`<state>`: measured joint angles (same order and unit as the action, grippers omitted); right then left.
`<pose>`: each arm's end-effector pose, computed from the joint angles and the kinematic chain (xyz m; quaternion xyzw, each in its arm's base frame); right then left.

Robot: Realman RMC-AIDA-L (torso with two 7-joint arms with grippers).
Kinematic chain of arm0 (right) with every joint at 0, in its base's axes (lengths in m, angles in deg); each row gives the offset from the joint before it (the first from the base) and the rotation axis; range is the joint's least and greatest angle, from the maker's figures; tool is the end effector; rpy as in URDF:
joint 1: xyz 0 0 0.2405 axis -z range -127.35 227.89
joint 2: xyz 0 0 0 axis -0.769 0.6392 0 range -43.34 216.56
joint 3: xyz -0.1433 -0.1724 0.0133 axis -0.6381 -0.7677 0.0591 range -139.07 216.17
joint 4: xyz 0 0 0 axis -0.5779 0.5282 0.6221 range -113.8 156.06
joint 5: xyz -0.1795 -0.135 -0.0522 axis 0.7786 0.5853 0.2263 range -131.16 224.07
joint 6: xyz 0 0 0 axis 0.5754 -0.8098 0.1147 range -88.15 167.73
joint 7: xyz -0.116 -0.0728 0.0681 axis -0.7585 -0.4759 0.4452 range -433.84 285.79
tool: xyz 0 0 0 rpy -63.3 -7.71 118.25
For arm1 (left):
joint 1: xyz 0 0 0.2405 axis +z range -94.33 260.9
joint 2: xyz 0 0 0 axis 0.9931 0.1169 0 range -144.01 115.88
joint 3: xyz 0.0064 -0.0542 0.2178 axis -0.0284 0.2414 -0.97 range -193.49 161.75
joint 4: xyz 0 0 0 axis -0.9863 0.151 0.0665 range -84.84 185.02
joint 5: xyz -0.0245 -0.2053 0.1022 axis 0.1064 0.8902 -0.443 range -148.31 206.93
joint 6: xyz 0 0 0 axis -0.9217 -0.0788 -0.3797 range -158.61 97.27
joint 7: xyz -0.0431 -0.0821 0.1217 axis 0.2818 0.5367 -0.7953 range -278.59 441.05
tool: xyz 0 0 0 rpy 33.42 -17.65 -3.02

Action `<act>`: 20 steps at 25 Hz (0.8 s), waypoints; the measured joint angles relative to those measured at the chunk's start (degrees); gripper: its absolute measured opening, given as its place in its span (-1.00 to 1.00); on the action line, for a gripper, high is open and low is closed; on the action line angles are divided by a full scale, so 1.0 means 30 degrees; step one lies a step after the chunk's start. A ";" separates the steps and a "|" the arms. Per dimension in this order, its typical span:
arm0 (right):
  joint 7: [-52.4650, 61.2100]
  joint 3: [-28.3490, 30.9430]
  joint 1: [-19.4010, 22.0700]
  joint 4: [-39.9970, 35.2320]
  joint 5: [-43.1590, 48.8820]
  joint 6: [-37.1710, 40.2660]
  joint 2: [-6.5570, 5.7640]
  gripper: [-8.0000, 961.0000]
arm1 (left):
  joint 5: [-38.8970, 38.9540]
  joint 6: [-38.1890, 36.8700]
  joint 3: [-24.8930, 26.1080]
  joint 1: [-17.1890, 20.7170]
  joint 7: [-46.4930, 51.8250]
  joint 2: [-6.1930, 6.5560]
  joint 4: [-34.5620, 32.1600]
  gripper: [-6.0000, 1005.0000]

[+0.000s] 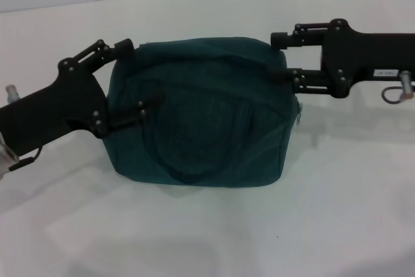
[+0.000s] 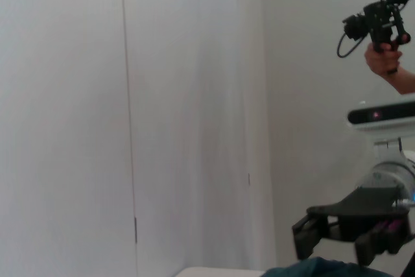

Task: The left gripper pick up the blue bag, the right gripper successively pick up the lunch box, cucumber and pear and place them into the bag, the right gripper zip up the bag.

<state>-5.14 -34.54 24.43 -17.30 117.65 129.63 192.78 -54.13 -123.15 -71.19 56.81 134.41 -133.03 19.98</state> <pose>0.2083 0.3414 0.0540 -0.9317 0.0616 0.3337 0.1298 -0.2128 0.3197 -0.0037 -0.9018 -0.0420 -0.3905 0.1806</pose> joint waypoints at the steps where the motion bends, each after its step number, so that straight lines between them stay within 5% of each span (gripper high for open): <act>1: 0.0105 0.0024 0.0019 -0.0012 0.0022 0.0290 -0.0050 0.17 | -0.0067 -0.0004 0.0004 0.0009 0.0037 -0.0015 -0.0014 0.77; 13: 0.1299 0.1079 0.0599 -0.0938 0.1146 0.2073 -0.0497 0.17 | -0.1904 -0.0390 -0.0064 0.0047 0.1272 -0.0035 -0.1494 0.77; 20: 0.2272 0.1841 0.0642 -0.1977 0.2387 0.2377 -0.0295 0.17 | -0.2302 -0.0749 -0.0053 0.0225 0.1836 -0.0044 -0.2385 0.77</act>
<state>1.68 -29.02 26.35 -23.23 124.81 136.76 191.89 -61.04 -125.40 -71.34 57.49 139.92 -133.16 12.83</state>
